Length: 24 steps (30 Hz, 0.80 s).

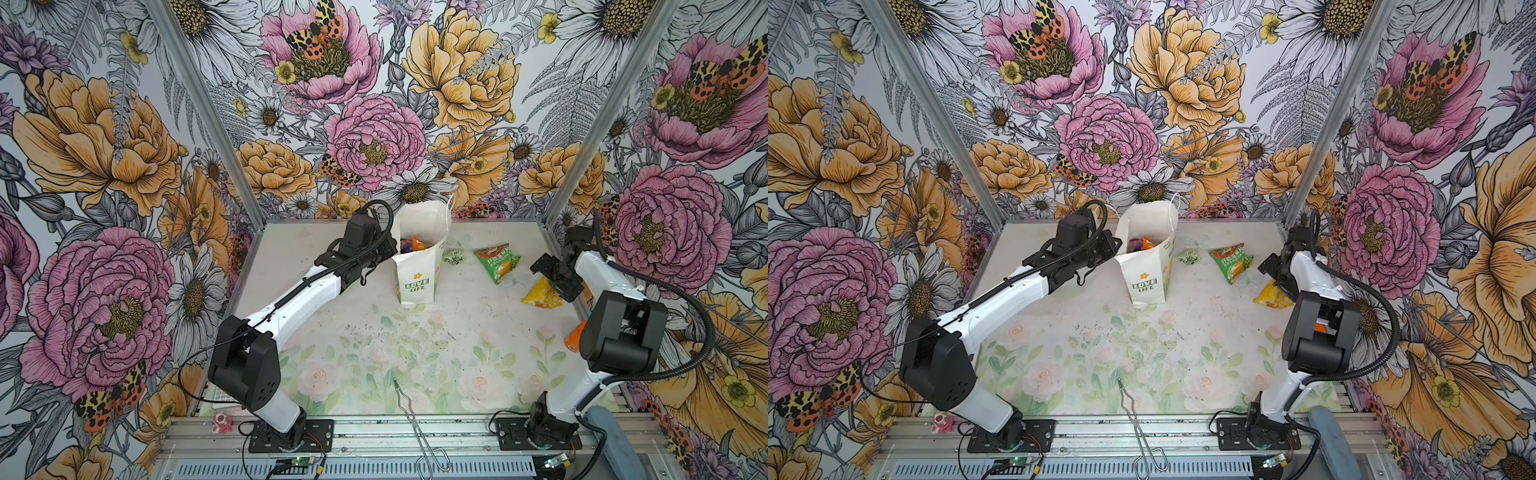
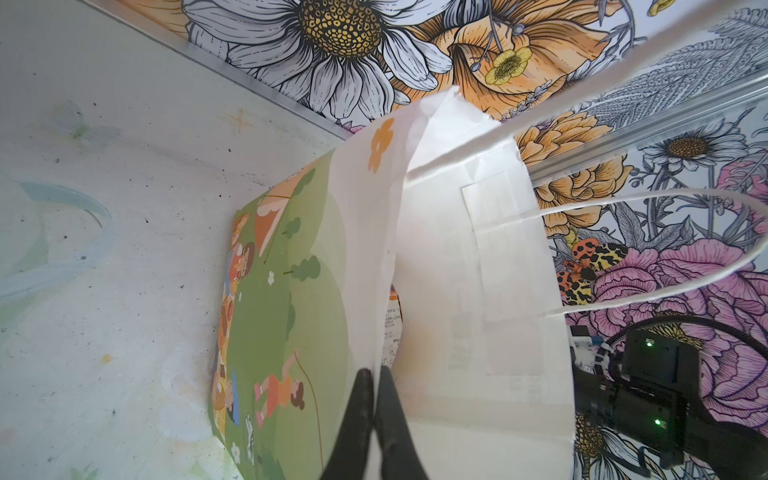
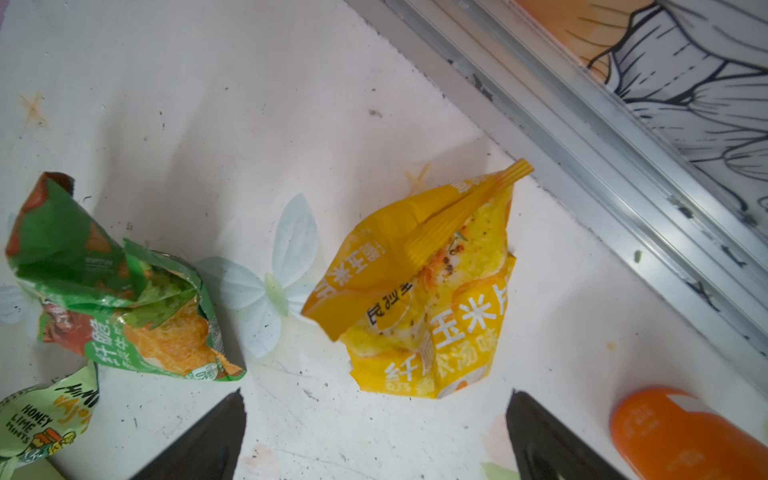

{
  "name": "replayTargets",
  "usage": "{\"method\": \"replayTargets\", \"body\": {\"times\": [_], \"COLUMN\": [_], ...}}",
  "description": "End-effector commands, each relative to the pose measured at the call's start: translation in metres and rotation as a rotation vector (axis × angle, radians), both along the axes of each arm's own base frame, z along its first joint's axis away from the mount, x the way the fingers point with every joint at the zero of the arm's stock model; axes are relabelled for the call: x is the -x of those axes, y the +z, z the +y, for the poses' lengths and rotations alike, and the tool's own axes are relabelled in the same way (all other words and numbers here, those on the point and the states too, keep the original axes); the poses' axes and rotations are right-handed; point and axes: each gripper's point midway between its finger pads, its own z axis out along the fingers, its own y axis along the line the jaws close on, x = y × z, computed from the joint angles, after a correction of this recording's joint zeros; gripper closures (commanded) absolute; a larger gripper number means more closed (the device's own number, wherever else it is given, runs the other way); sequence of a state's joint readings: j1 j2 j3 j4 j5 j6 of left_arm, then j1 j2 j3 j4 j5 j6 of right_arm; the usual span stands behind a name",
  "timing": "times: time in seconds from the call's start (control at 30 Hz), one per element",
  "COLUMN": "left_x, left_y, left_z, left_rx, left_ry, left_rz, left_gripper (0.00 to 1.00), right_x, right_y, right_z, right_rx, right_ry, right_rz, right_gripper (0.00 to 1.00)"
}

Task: Place the snacks into the paper bag
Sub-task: 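Move the right gripper away from the bag down to the yellow snack packet, then close the right gripper on the yellow snack packet's edge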

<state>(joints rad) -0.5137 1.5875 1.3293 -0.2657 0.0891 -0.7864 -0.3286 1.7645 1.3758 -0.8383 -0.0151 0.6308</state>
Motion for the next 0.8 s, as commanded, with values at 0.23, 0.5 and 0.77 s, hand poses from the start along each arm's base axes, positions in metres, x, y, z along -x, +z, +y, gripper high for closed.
{"method": "replayTargets", "body": {"times": [0.23, 0.5, 0.77], "left_x": [-0.004, -0.004, -0.003], "left_y": [0.003, 0.005, 0.005], "left_z": [-0.011, -0.012, -0.011], "left_rx": [0.001, -0.002, -0.009], "left_ry": [-0.031, -0.026, -0.020], "left_rz": [-0.003, -0.005, -0.005], "left_gripper": [1.00, 1.00, 1.00], "right_x": [-0.011, -0.021, -0.033], "right_y": [-0.019, -0.047, -0.068], "right_z": [-0.028, -0.024, 0.001], "right_rx": [0.097, 0.058, 0.014], "right_ry": [0.009, 0.048, 0.149], "right_rz": [0.074, 0.121, 0.147], "right_gripper": [0.00, 0.00, 0.00]}}
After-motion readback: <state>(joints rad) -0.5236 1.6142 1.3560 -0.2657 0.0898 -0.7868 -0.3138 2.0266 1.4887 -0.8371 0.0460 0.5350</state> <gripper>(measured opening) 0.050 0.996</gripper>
